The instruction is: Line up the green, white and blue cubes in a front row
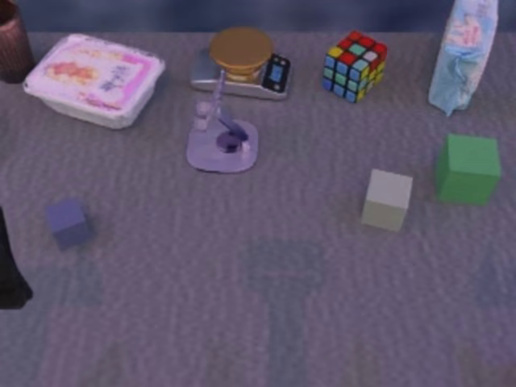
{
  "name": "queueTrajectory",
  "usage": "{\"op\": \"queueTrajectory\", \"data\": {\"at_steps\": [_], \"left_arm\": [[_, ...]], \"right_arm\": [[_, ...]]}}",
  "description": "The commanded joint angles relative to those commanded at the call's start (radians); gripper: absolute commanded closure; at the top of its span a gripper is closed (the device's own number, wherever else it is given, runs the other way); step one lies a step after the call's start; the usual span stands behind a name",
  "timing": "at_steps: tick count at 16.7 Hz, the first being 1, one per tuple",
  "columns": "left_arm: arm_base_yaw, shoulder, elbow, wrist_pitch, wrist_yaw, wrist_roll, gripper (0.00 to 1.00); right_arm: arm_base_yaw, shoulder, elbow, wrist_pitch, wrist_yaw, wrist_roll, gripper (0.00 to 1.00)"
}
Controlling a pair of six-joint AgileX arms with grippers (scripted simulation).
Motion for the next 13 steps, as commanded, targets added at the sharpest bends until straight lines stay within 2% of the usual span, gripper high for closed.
{"op": "queueTrajectory", "data": {"at_steps": [3,6,9,13], "left_arm": [[0.000,0.010,0.010,-0.007,0.000,0.007,0.00],[-0.007,0.104,0.102,-0.070,0.000,0.070,0.00],[-0.019,0.295,0.265,-0.188,0.002,0.183,0.00],[-0.038,0.681,0.541,-0.397,0.004,0.380,0.00]], "right_arm": [[0.000,0.000,0.000,0.000,0.000,0.000,0.00],[0.000,0.000,0.000,0.000,0.000,0.000,0.00],[0.000,0.000,0.000,0.000,0.000,0.000,0.00],[0.000,0.000,0.000,0.000,0.000,0.000,0.00]]}}
